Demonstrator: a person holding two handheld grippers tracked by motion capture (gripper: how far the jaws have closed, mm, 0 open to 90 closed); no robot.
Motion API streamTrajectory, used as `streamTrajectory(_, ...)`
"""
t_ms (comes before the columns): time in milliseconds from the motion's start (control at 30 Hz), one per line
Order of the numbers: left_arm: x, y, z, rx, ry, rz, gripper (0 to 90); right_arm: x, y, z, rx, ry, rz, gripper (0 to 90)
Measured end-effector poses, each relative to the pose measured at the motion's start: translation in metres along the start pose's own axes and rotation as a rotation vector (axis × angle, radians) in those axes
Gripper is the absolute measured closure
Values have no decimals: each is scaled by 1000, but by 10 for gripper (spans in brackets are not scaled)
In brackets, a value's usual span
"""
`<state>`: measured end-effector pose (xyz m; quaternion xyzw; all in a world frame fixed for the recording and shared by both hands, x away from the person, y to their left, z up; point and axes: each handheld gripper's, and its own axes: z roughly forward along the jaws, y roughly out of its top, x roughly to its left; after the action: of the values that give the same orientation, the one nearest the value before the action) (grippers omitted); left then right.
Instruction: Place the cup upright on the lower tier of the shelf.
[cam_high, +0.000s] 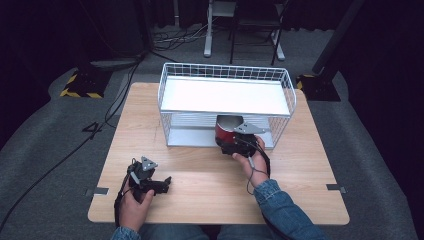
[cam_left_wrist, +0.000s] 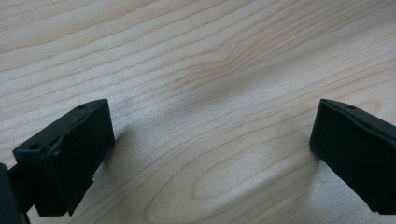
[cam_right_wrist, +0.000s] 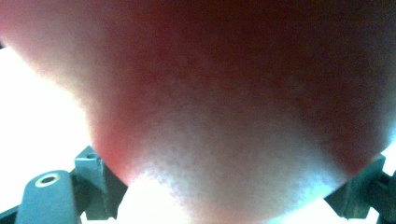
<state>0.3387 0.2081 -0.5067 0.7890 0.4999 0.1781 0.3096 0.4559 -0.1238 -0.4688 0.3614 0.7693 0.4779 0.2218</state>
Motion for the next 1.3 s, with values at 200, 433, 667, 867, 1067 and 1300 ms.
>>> streamTrajectory(200, 0, 1, 1, -2, 2, -4, 2, 0, 2, 10, -1, -17, 13, 167)
streamTrajectory(433, 0, 2, 1, 0, 5, -4, 2, -2, 5, 21, 1, -35, 12, 167)
streamTrajectory(667, 0, 2, 1, 0, 5, -4, 2, -7, 9, 34, 8, -58, 23, 167)
streamTrajectory(867, 0, 2, 1, 0, 6, -4, 2, -8, 10, 41, 10, -63, 29, 167)
streamTrajectory(1067, 0, 2, 1, 0, 5, -4, 2, -9, 7, 46, 28, -68, 48, 166)
streamTrajectory(1300, 0, 2, 1, 0, 6, -4, 2, -13, 8, 49, 34, -61, 58, 165)
